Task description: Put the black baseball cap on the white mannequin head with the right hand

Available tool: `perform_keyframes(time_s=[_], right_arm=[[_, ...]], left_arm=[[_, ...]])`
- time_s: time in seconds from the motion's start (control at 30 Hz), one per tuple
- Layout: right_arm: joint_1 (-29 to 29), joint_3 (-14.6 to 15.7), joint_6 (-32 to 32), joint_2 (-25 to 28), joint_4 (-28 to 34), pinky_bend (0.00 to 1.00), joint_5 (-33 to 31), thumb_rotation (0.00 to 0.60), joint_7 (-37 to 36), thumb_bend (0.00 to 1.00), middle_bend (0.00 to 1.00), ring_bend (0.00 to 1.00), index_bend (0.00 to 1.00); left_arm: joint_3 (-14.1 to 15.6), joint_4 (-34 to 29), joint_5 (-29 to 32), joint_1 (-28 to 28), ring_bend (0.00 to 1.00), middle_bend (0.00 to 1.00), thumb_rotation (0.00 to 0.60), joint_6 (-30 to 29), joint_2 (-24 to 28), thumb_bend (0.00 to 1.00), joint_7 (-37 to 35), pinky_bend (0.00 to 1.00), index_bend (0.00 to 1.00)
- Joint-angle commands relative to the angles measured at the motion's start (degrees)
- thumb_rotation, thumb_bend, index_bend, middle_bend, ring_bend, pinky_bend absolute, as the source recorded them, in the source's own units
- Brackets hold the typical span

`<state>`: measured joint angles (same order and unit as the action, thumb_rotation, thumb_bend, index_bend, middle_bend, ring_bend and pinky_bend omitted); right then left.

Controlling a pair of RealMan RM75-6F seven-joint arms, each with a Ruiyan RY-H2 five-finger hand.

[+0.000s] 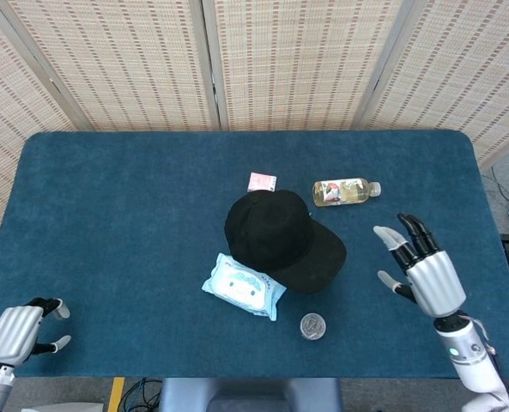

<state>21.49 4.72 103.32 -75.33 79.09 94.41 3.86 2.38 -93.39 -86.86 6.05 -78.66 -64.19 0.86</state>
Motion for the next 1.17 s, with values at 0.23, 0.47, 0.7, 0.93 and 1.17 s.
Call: perform_keyframes(time_s=[0.23, 0.47, 0.7, 0.93, 1.17], right_arm=[[-7.65, -0.66, -5.91, 10.39, 17.48, 0.14, -8.61, 0.6, 15.32, 0.0, 0.4, 0.2, 0.33], [-10.73, -1.01, -6.75, 11.03, 18.92, 0.14, -9.33, 0.6, 14.29, 0.0, 0.4, 0.2, 0.36], [-12.49, -2.26, -7.84, 10.13, 16.33, 0.14, -9.59, 0.6, 9.99, 0.0, 0.4, 0.2, 0.37], [-13.57, -3.48, -9.43, 9.78, 14.11, 0.13, -10.03, 0.6, 6.5, 0.0, 0.4, 0.2, 0.38], [-13.98, -4.47, -11.97, 9.59, 12.06, 0.14, -10.49, 0.6, 3.26, 0.0, 0.4, 0.2, 0.39]], left_arm=[[-0.44, -0.07, 0.36, -0.27, 0.4, 0.51, 0.6, -0.77, 0.43, 0.13, -0.4, 0.68, 0.5], [-0.88, 0.35, 0.53, -0.4, 0.4, 0.52, 0.6, -1.39, 0.36, 0.13, -0.79, 0.68, 0.5], [-1.4, 0.95, 0.49, -0.57, 0.4, 0.52, 0.6, -2.33, 0.16, 0.13, -1.36, 0.68, 0.5], [-2.12, 1.23, 1.22, -0.64, 0.4, 0.52, 0.6, -2.85, 0.34, 0.13, -0.76, 0.68, 0.5], [-2.63, 1.49, 2.2, -0.54, 0.4, 0.52, 0.6, -2.58, 0.15, 0.13, -0.33, 0.68, 0.5]])
